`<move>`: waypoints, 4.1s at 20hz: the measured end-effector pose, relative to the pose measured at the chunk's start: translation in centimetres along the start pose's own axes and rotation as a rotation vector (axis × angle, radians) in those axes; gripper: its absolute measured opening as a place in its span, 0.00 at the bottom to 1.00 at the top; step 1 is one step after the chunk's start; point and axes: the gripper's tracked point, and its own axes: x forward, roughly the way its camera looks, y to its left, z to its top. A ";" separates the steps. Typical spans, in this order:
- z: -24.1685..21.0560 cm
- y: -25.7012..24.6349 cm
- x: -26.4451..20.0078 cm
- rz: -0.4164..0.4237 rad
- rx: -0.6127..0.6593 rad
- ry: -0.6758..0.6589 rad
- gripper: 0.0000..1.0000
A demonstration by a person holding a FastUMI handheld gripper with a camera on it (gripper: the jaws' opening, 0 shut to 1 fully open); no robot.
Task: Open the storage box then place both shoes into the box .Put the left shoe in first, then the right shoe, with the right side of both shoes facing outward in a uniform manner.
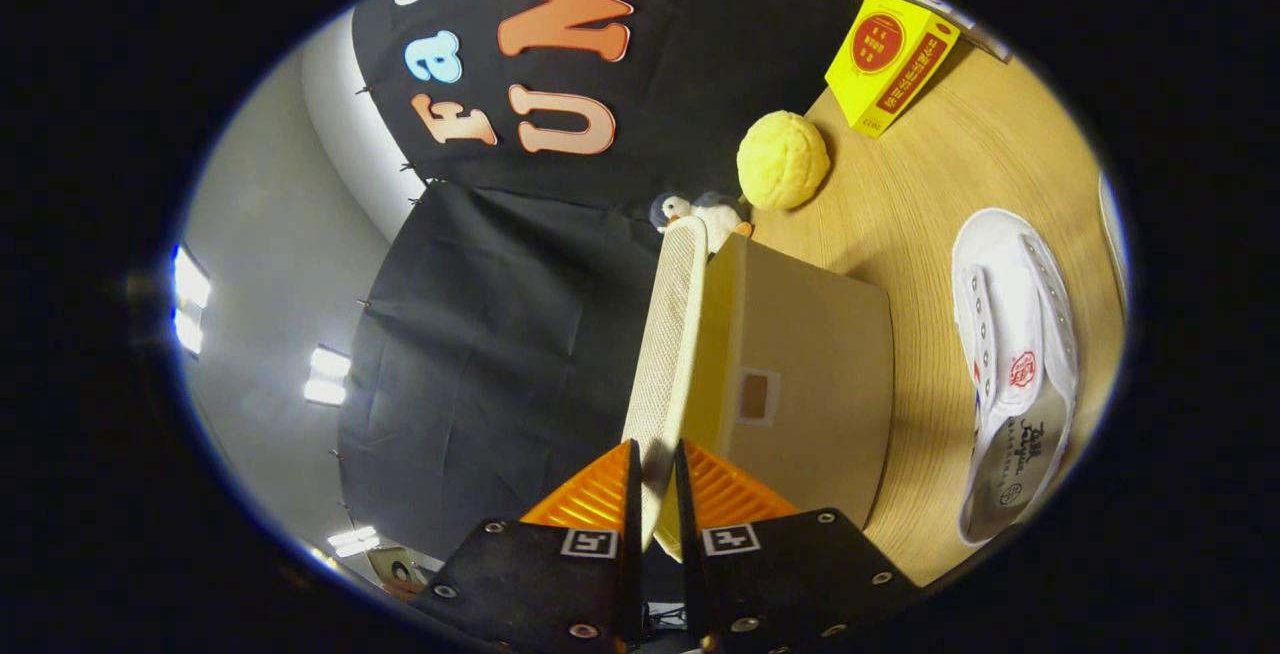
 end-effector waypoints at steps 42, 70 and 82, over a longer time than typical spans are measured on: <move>-2.2 12.2 18.3 -0.357 -0.429 -0.073 0.98; 4.6 -10.9 -12.3 -1.044 -0.580 -0.234 0.98; 3.8 -19.0 -12.5 -1.126 -0.633 -0.097 0.97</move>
